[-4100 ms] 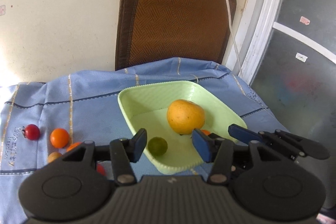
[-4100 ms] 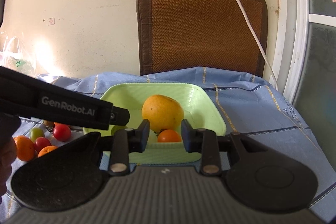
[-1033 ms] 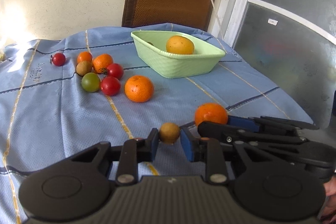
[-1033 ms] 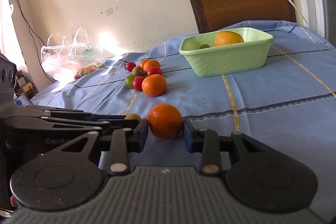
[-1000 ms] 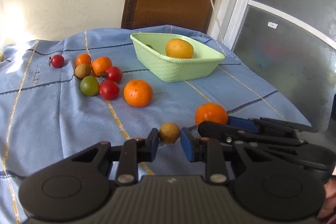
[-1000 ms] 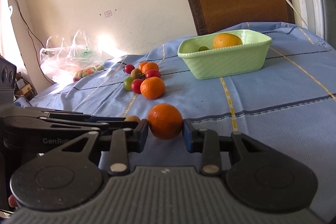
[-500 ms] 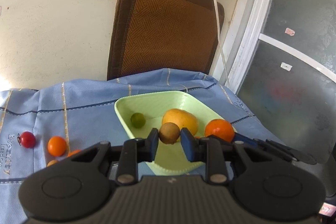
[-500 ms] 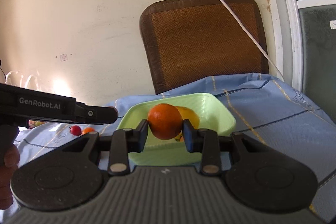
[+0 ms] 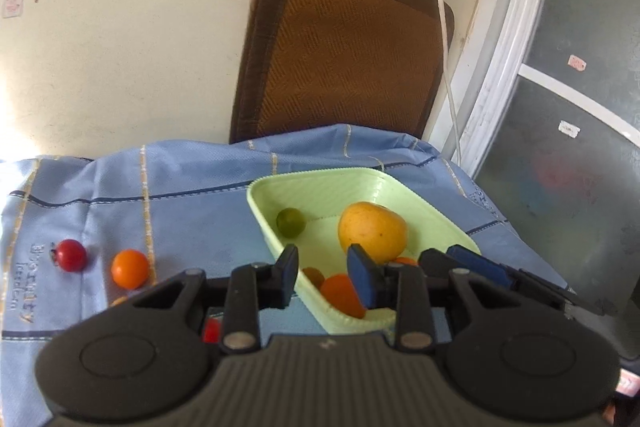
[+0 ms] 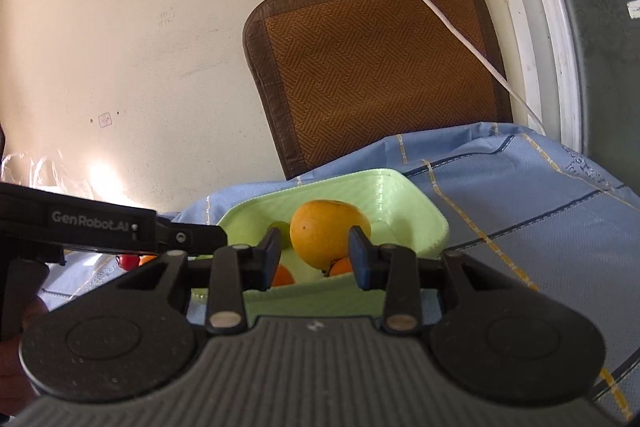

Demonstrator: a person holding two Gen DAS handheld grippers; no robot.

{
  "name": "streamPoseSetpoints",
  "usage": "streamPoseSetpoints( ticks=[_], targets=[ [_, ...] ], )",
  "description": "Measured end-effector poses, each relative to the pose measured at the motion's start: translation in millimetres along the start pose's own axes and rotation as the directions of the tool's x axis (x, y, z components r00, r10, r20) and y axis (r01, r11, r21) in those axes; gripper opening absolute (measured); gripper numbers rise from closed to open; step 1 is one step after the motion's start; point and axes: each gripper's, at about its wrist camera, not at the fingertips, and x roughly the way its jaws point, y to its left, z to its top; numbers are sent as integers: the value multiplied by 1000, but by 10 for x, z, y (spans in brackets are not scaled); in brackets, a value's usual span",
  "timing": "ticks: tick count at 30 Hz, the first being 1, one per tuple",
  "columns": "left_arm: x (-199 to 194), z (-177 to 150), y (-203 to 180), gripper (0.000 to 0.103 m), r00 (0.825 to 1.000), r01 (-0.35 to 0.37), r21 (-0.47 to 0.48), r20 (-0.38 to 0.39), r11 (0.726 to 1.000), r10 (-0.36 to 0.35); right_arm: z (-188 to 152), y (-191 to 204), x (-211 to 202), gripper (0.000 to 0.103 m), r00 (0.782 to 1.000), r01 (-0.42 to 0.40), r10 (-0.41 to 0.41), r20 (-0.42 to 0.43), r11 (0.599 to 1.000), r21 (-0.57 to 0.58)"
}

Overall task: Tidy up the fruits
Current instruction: 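Grasp a red tomato with the left tool while the right tool grasps another mandarin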

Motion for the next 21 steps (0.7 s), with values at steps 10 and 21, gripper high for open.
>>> streamPoseSetpoints(
  ticks=[10, 21],
  targets=[
    [-810, -574, 827, 28, 987, -162, -130, -30, 978, 159, -83, 79, -309, 39, 993, -118, 120, -15, 988, 98],
    [-873, -791, 866, 28, 993, -118, -156, -44, 981, 113, -357, 1060, 38, 49, 947, -208, 149, -284, 959, -191]
  ],
)
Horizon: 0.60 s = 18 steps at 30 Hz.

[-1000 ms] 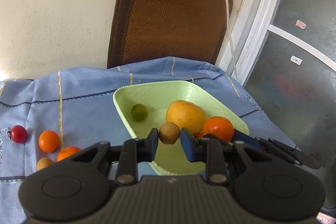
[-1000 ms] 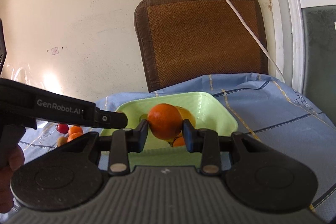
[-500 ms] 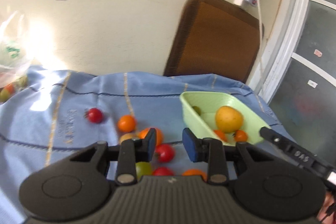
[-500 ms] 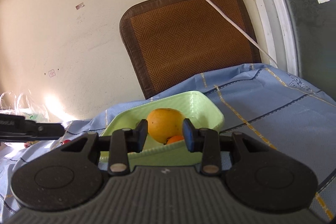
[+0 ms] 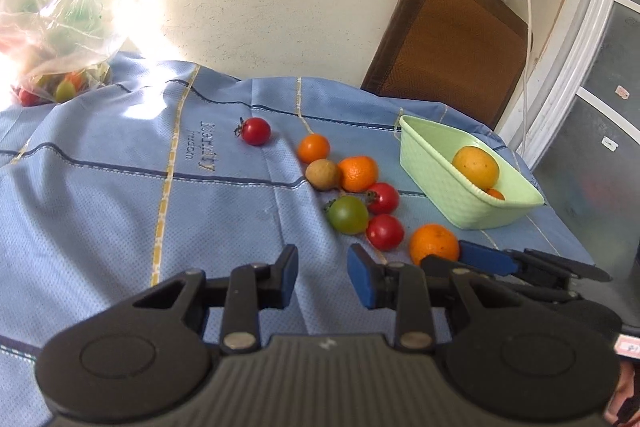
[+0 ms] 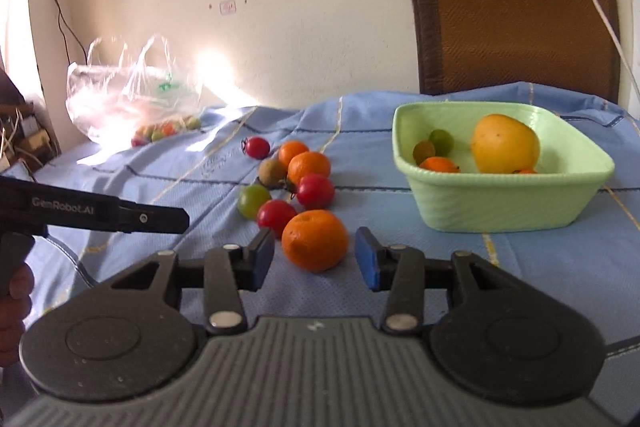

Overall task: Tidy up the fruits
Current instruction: 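Grasp a red tomato with the left tool while the right tool grasps another mandarin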

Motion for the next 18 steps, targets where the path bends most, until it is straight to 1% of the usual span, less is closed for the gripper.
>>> streamPoseSetpoints(
  ticks=[1, 2, 3, 5, 8, 9, 10, 12, 13, 16, 18],
  targets=[
    [10, 14, -43, 28, 1000, -2, 20, 3, 1000, 2, 2, 23, 63, 49, 1000, 8, -8, -19, 1000, -10],
    [27, 25, -107, 28, 1000, -7, 50, 9, 999, 7, 12, 32, 104, 41, 999, 11, -11, -37, 1000, -15],
    [55, 32, -182, 28, 1000, -12, 92, 16, 996, 11, 12, 30, 118, 41, 999, 20, -20, -41, 1000, -13],
    [121, 45, -322, 28, 999, -27, 170, 25, 985, 23, -16, -5, 36, 40, 999, 42, -42, -20, 999, 3],
    [246, 39, -562, 28, 998, -50, 317, 43, 947, 39, -101, -115, -123, 40, 996, 90, -91, 9, 995, 30],
    [284, 28, -631, 28, 998, -56, 367, 51, 929, 40, -132, -167, -160, 40, 995, 101, -102, 8, 994, 46],
    [320, 20, -695, 28, 997, -60, 412, 59, 909, 39, -159, -225, -187, 40, 995, 102, -102, 1, 993, 67],
    [385, -3, -791, 28, 997, -58, 496, 65, 866, 30, -193, -344, -238, 40, 997, 77, -77, -3, 989, 125],
    [429, -8, -818, 28, 998, -54, 528, 54, 847, 30, -205, -385, -248, 41, 998, 67, -67, -2, 986, 151],
    [536, -5, -830, 30, 998, -56, 575, 30, 816, 48, -212, -405, -243, 41, 998, 55, -56, 0, 984, 170],
    [570, 33, -815, 30, 999, -47, 583, 14, 811, 48, -208, -388, -224, 41, 999, 53, -53, -1, 985, 166]
  ],
)
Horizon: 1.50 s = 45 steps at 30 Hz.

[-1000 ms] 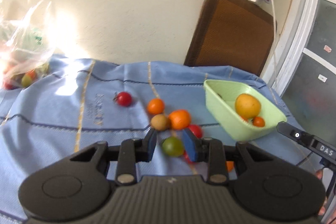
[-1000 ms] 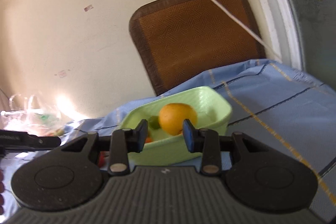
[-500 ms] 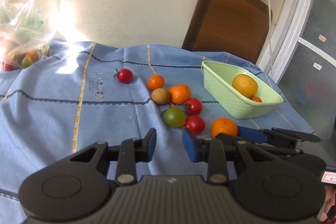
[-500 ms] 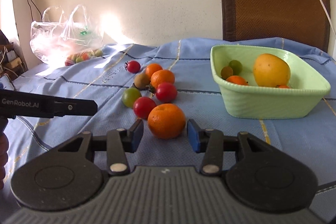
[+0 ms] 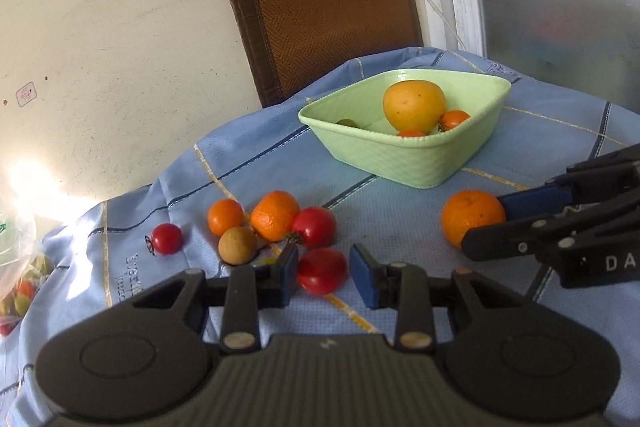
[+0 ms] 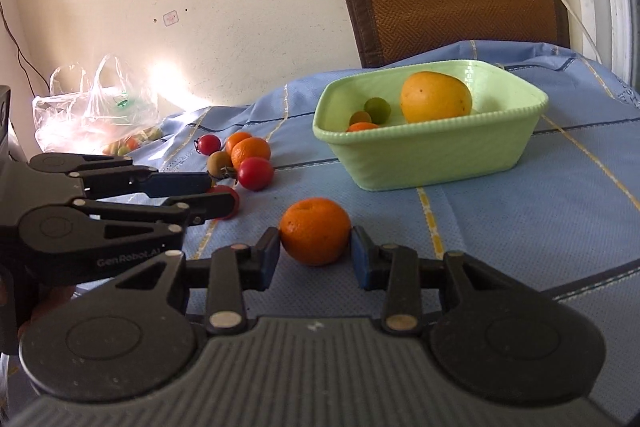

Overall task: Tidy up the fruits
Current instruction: 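Grasp a red tomato with the left tool while the right tool grasps another mandarin, then carry the red tomato with the left tool into the bowl while the right tool releases the mandarin there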

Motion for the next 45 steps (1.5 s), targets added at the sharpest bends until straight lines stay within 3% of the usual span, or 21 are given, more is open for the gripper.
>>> streamPoseSetpoints(
  ticks=[5, 7, 10, 13, 18, 27, 40, 43, 45],
  targets=[
    [146, 20, 57, 31, 998, 16, 4, -64, 1000, -15, 4, -37, 0, 41, 1000, -15, 15, 3, 1000, 28],
    [143, -4, 58, 31, 998, 16, -3, -52, 1000, -16, -2, -21, -8, 41, 1000, -12, 12, 4, 1000, 26],
    [96, -9, 79, 28, 998, 26, -70, -57, 997, -30, -4, -25, -12, 41, 1000, -15, 14, 5, 999, 31],
    [-74, -68, 43, 28, 997, 59, -149, -30, 987, -65, -7, -27, -33, 40, 1000, -18, 18, 17, 999, 33],
    [-435, -234, -224, 29, 993, 115, -197, 2, 974, -117, -98, 39, -162, 40, 1000, 11, -11, 19, 1000, -4],
    [-635, -483, -419, 31, 999, 38, -229, -3, 973, -40, -409, 271, -500, 42, 1000, 14, -11, 21, 986, -164],
    [-629, -489, -481, 29, 1000, 14, -192, -5, 981, -15, -376, 295, -445, 46, 999, 28, -25, 20, 986, -167],
    [-610, -457, -481, 28, 1000, 26, -188, -6, 982, -28, -363, 294, -398, 42, 1000, 20, -18, 9, 984, -177],
    [-583, -376, -430, 28, 997, 72, -219, -2, 973, -74, -360, 298, -398, 41, 1000, 21, -18, 16, 984, -178]
  ],
)
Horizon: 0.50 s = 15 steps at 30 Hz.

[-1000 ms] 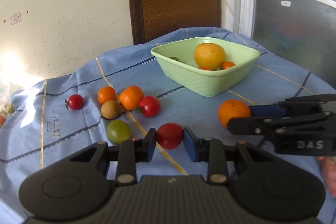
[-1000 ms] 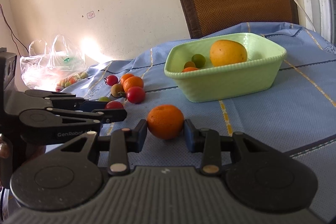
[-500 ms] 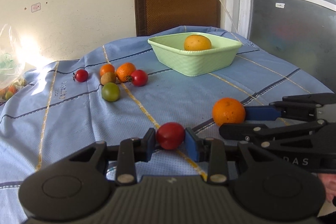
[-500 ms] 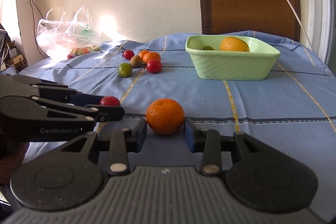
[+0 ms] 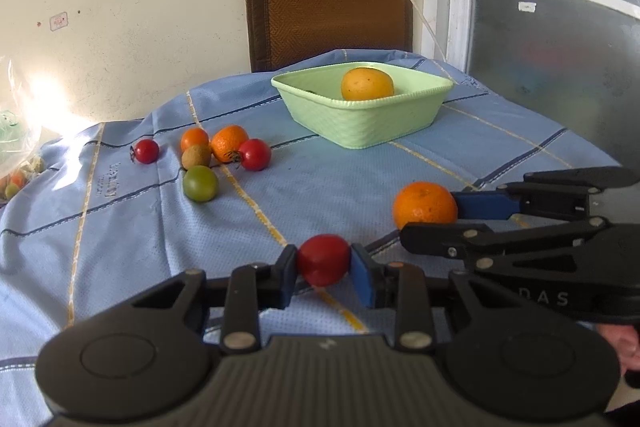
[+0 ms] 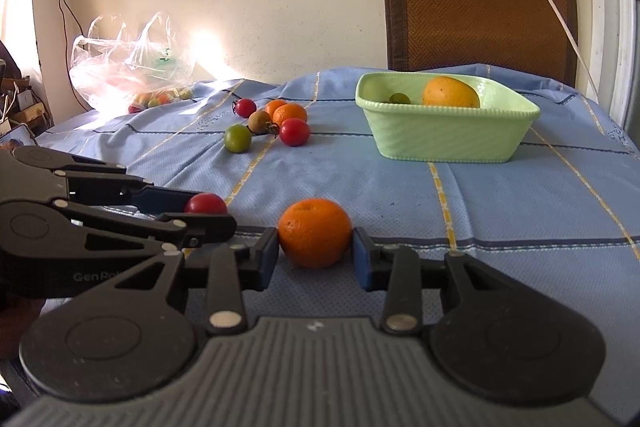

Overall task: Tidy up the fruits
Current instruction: 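Carry the red tomato with the left tool into the bowl while the right tool releases the mandarin there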

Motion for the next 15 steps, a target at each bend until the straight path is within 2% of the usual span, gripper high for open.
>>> streamPoseSetpoints(
  ticks=[3, 8, 11, 15],
  targets=[
    [45, 275, 47, 28, 996, 79, -51, 34, 996, -78, 48, -103, -47, 41, 999, 9, -12, 52, 999, 41],
    [269, 897, -29, 28, 986, 110, -33, 133, 993, -105, 314, -425, -113, 41, 975, 96, -116, 187, 989, 112],
    [552, 1165, -79, 28, 984, 127, -41, 132, 991, -121, 479, -640, -26, 41, 955, 160, -189, 228, 977, 140],
    [958, 1297, -157, 29, 991, 113, -37, 81, 993, -110, 578, -885, 213, 41, 940, 237, -269, 211, 958, 162]
  ],
)
